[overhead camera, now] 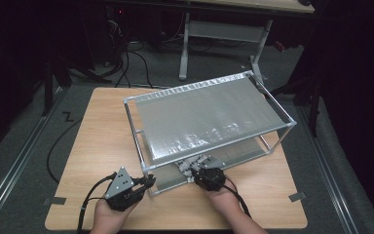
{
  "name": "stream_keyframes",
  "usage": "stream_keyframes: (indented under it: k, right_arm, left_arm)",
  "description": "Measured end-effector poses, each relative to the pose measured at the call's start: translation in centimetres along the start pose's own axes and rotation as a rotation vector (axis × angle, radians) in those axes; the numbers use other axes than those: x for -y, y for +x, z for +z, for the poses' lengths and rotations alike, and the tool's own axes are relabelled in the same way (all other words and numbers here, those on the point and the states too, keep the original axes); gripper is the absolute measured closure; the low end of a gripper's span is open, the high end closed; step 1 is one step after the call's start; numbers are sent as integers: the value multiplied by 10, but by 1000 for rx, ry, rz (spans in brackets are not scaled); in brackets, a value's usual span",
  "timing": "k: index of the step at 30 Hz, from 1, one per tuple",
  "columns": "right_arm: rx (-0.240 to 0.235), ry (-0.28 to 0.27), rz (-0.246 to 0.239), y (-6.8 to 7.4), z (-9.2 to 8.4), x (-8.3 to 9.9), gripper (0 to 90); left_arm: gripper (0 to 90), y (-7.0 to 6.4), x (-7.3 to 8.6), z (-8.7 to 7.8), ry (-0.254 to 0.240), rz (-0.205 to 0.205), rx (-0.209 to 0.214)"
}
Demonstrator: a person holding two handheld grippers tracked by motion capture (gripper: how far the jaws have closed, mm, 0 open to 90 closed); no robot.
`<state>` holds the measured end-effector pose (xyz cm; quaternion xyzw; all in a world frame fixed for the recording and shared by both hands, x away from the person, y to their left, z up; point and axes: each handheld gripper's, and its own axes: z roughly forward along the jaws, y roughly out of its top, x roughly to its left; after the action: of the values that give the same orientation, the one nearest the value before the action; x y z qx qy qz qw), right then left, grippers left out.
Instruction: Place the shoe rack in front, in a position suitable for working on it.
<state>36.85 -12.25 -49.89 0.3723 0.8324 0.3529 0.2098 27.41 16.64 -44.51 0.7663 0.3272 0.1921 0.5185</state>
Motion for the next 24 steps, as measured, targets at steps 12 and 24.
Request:
stream_keyframes:
  k: [12,24]
  right_arm:
    - [40,-7,-5,-26,-4,6,659]
    - [119,0,58,-72,-11,17,681]
  left_arm:
    - [808,8,2,-1,-15,-10,-15]
    - [805,10,3,-1,-20,-21,-8]
